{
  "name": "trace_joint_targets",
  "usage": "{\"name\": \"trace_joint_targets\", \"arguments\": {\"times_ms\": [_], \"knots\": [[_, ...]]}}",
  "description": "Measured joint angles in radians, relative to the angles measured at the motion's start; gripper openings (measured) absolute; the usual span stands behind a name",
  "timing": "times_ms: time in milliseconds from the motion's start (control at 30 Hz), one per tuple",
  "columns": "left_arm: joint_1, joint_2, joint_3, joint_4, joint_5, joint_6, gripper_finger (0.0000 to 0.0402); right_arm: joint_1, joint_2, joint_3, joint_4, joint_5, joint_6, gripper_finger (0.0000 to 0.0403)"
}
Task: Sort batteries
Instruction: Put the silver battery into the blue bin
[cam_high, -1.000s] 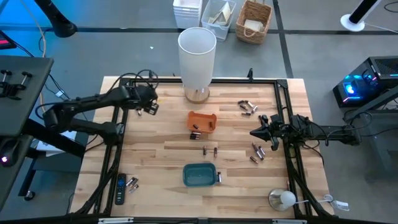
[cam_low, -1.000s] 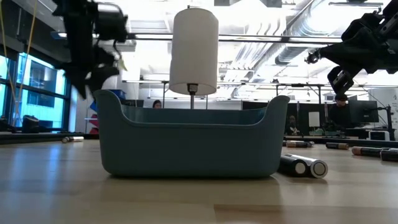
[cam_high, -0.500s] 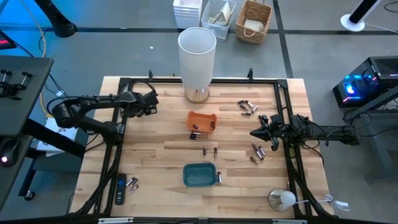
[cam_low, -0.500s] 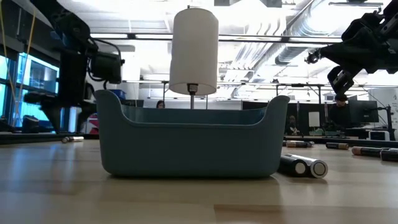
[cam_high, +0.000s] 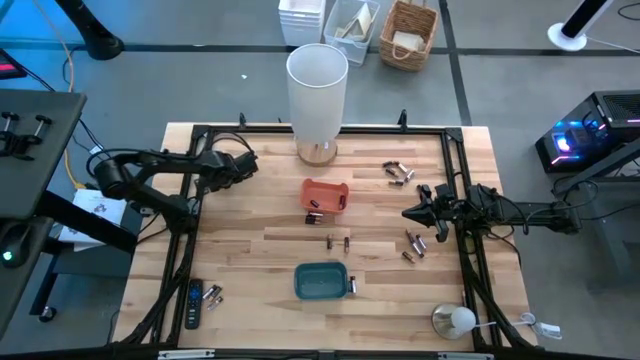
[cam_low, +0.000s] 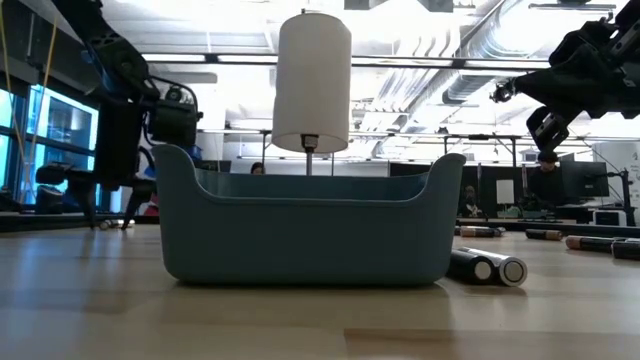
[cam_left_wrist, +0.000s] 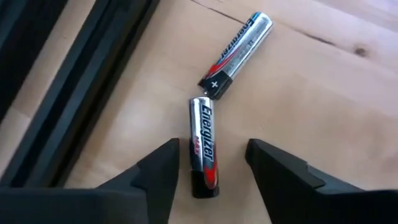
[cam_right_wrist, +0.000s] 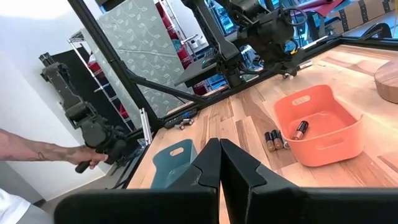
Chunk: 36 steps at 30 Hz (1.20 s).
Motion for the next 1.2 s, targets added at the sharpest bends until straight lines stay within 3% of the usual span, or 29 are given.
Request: {"name": "trace_joint_targets", "arguments": {"times_ms": [67, 200, 367, 500, 567, 733, 900, 1067, 1200], "knots": [[-0.003, -0.001, -0.001, 0.0, -0.001, -0.009, 0.0146, 0.0, 0.0, 0.0, 0.0, 0.0, 0.0, 0.0], [-0.003, -0.034, -0.009, 0.018, 0.014, 0.025, 0.0033, 0.0, 0.0, 0.0, 0.0, 0.0, 0.0, 0.0], [-0.035, -0.113, -0.012, 0.036, 0.063, 0.126, 0.0032, 0.0, 0.0, 0.0, 0.0, 0.0, 0.0, 0.0], [-0.146, -0.242, 0.015, 0.059, 0.126, 0.248, 0.0032, 0.0, 0.0, 0.0, 0.0, 0.0, 0.0, 0.0], [-0.225, -0.318, 0.031, 0.164, 0.134, 0.358, 0.0032, 0.0, 0.0, 0.0, 0.0, -0.001, 0.0, 0.0], [-0.446, -0.414, 0.11, 0.501, 0.281, 0.708, 0.0032, 0.0, 0.0, 0.0, 0.0, -0.001, 0.0, 0.0], [-0.659, -0.312, 0.293, 0.401, 0.369, 0.881, 0.0032, 0.0, 0.001, 0.0, 0.0, -0.001, 0.0, 0.0], [-0.841, -0.086, 0.459, 0.275, 0.504, 1.096, 0.0032, 0.0, 0.0, 0.0, 0.0, -0.001, 0.0, 0.0], [-0.921, 0.101, 0.551, 0.264, 0.607, 1.241, 0.0032, 0.0, 0.0, 0.0, 0.0, -0.001, 0.0, 0.0]]}}
